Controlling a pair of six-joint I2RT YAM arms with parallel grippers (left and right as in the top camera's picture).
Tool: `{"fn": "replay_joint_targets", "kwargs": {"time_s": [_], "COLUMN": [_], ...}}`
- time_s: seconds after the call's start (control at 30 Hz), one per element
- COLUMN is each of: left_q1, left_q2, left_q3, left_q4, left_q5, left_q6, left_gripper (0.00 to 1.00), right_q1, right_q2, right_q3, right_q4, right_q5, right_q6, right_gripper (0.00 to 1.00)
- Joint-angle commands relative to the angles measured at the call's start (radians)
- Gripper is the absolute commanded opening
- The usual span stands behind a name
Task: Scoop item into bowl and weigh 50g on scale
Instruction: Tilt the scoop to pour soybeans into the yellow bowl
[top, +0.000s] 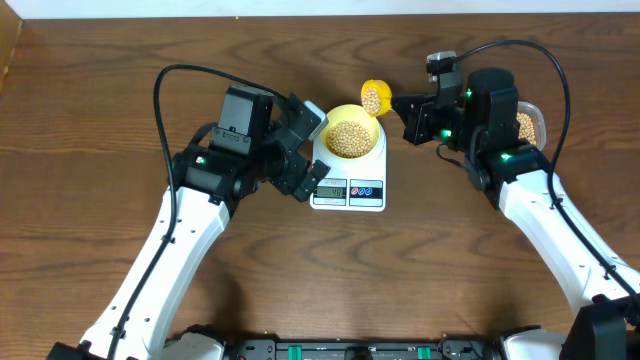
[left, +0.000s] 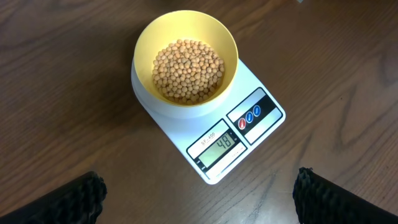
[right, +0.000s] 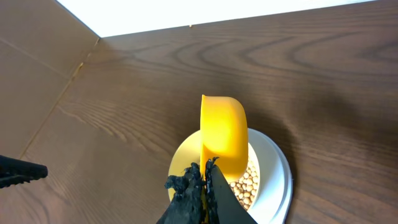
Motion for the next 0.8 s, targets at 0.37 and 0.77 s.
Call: {"fn": "replay_joint_targets", "kwargs": {"time_s": [0.37, 0.77], "left_q1": [0.003, 0.003], "left_q2": [-0.014, -0.014], "left_q3": [-0.006, -0.006], "left_q4": [-0.003, -0.003], "left_q5": [0.013, 0.013], "left_q6": [-0.009, -0.009], "left_gripper": [0.98, 0.98], "right_q1": [0.013, 0.058], "right_q2": [-0.005, -0.005], "right_q3": [-0.001, -0.001], "right_q4": [0.004, 0.007], "right_q5": [0.011, 0.017], "right_q6": [-0.023, -0.106], "right_gripper": [0.01, 0.01]}}
